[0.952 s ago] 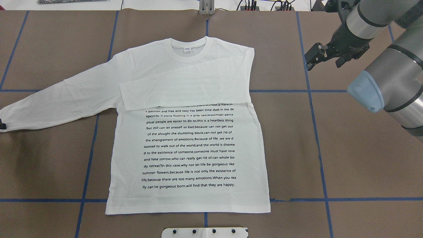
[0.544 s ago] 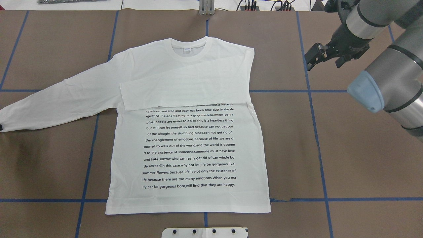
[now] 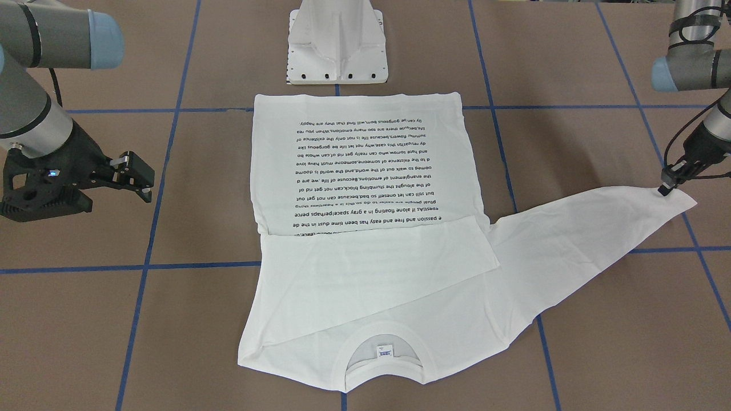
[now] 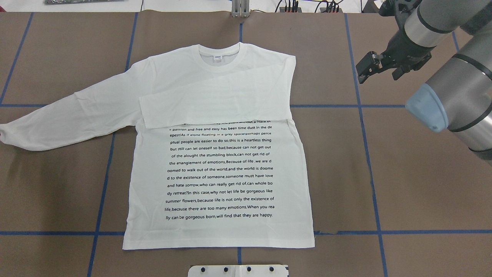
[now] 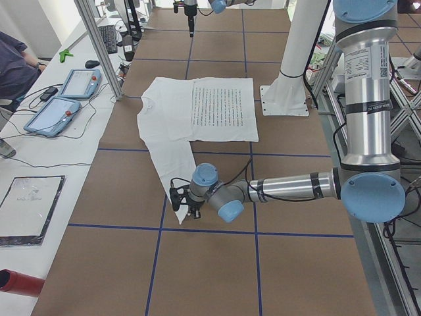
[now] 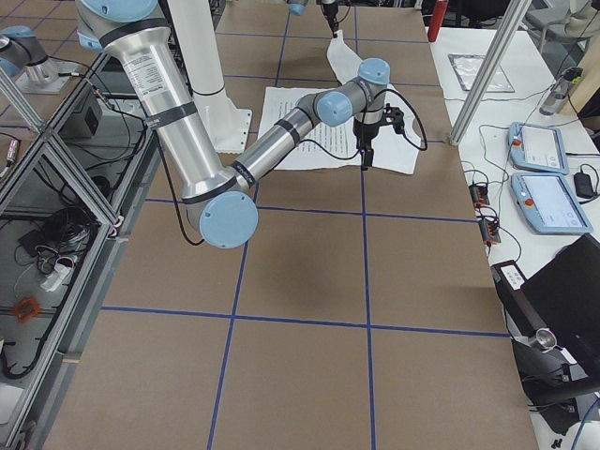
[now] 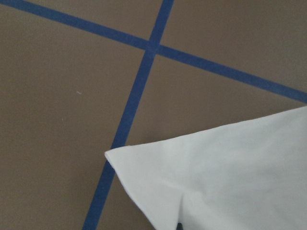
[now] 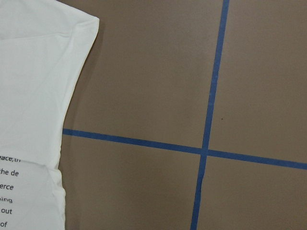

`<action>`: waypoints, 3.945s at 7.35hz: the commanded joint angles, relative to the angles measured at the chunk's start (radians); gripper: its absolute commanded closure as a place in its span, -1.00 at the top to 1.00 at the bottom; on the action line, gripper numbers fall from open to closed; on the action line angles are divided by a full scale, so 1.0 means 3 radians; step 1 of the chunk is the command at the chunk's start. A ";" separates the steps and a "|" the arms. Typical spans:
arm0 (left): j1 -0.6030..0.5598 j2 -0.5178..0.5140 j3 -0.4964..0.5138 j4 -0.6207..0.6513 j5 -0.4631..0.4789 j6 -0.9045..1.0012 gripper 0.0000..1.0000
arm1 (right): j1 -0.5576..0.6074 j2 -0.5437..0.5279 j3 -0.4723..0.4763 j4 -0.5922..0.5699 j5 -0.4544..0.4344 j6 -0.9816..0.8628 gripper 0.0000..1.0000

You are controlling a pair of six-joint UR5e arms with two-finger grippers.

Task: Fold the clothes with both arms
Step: 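Lower the left gripper to the other sleeve cuff and grasp it, then carry the sleeve with the left gripper across the shirt toward the collar, then release the sleeve with the left gripper while the right gripper descends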

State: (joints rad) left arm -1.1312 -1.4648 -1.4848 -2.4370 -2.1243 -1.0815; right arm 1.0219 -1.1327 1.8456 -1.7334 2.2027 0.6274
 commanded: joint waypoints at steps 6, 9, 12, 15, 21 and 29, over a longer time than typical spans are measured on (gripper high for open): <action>0.0159 -0.2498 -0.0793 0.3387 -0.0082 -0.0132 -1.00 | 0.0121 -0.0518 0.0122 0.0041 -0.0025 -0.0173 1.00; 0.0696 -0.3312 -0.0573 0.3343 -0.0068 -0.0327 -1.00 | 0.0178 -0.0632 0.0127 0.0041 -0.0030 -0.0292 1.00; 0.0978 -0.3514 -0.0491 0.3200 -0.0042 -0.0414 -1.00 | 0.0178 -0.0663 0.0117 0.0036 -0.0030 -0.0286 1.00; 0.1198 -0.3524 -0.0491 0.3083 -0.0032 -0.0561 -1.00 | 0.0178 -0.0673 0.0102 0.0036 -0.0035 -0.0281 1.00; 0.1383 -0.3875 0.0611 0.2102 0.0153 -0.0767 -1.00 | 0.0173 -0.0647 0.0020 0.0041 -0.0035 -0.0276 1.00; 0.1889 -0.3495 0.0451 0.1844 0.0961 -0.0676 1.00 | 0.0178 -0.0627 0.0040 0.0198 -0.0010 -0.0195 1.00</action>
State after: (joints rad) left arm -0.5550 -2.5669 -1.3009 -1.8897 -1.8369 -1.3273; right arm 1.0753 -1.3185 1.8576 -1.7032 2.1987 0.5559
